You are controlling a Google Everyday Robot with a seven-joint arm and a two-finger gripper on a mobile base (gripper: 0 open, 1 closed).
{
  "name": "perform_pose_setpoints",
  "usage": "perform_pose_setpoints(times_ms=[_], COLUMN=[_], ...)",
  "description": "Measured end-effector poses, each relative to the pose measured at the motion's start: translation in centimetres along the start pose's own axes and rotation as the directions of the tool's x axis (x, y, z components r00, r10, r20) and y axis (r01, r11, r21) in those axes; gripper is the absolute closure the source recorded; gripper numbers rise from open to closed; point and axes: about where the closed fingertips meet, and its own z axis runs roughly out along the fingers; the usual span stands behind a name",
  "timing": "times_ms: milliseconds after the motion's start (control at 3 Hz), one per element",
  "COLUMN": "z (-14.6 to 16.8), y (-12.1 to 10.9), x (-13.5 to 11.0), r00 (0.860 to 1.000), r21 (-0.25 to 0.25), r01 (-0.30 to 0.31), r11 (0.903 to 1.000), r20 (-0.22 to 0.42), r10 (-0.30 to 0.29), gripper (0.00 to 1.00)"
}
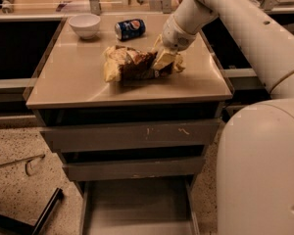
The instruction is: Place brown chip bag into bottom drawer
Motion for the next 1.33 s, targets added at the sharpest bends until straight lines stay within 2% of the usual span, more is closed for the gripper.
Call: perform_pose_setpoints(times_ms=[333,667,1333], z=[-1.9,-5.2,-5.7], y=[2.0,5.6,14.4], x=[-2.0,-4.4,-7.6], r00=[1.000,0.998,0.988], r21=[0.030,0.099,0.137], r01=[-0.007,-0.032,-0.085], r11=[0.9995,0.9945,0.9870], r20=[-0.023,-0.057,-0.119], r10=[0.008,0.038,0.101], gripper=[1.00,1.00,1.00])
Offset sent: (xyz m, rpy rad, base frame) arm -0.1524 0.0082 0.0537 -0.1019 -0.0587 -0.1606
